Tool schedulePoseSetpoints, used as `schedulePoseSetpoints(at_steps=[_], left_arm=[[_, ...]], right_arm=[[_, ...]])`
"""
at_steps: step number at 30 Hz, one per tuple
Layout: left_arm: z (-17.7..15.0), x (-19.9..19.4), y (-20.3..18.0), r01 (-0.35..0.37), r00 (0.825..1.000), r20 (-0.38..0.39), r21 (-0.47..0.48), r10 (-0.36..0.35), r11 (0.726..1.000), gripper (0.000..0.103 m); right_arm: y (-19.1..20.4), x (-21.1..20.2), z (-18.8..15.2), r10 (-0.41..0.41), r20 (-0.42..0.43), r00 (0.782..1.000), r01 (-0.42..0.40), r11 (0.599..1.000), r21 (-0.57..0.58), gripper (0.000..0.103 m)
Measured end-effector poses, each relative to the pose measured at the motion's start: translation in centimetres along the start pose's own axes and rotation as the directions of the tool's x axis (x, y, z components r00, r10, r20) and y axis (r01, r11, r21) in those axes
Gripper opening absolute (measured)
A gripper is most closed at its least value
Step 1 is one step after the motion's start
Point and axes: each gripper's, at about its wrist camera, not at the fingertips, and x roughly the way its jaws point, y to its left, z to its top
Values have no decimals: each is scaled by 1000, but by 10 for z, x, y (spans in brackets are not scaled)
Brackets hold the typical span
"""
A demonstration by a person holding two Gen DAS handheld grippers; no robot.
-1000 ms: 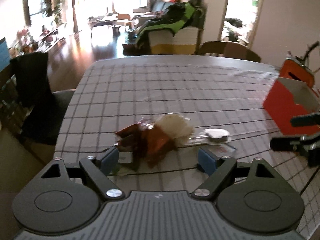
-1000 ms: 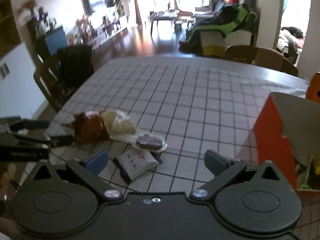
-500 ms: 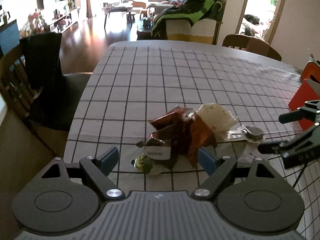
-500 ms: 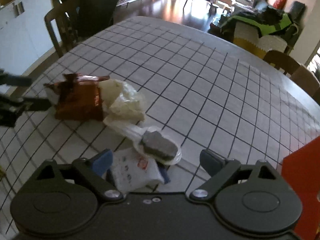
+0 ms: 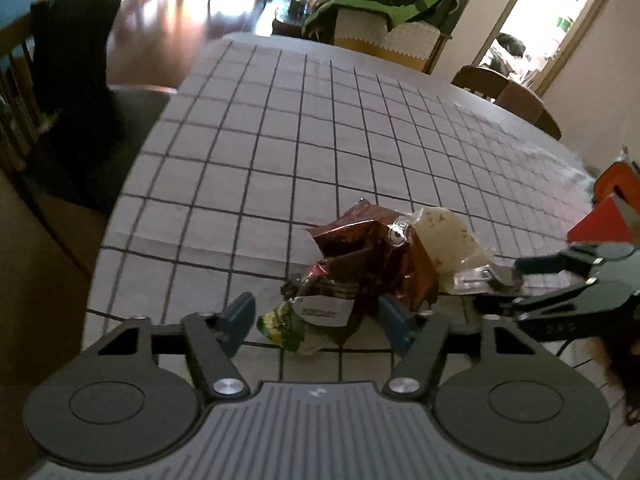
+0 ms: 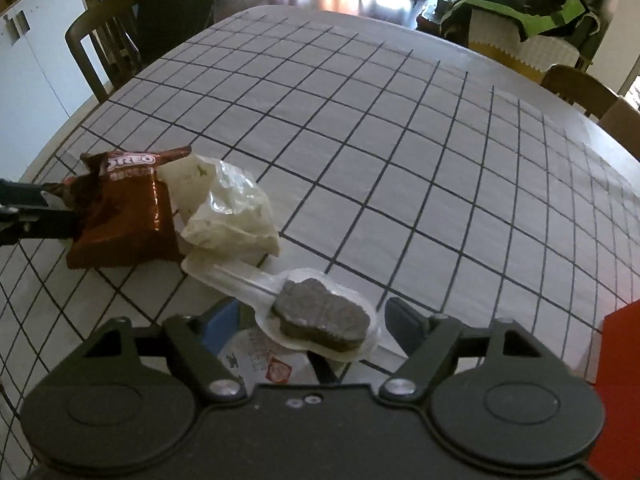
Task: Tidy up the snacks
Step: 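Grasp the small silver-wrapped snack with the left tool while the right tool grasps the wrapped cookie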
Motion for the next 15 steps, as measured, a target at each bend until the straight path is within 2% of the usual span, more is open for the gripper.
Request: schedulePoseSetpoints(at_steps=[4,7,15], left_arm=[[3,3,1,19,1000,-8,-10,-19,1000,51],[2,7,-1,29,999,-25,-9,-29,1000,39],[2,8,-2,38,999,-18,-13,-38,999,28]], right_arm=[[0,7,2,-10,2,1000,10,1000,6,72],[-2,5,2,-10,11,1000,10,1000,30,66],[-2,3,-2,-26,33,999,25,999,43,65]])
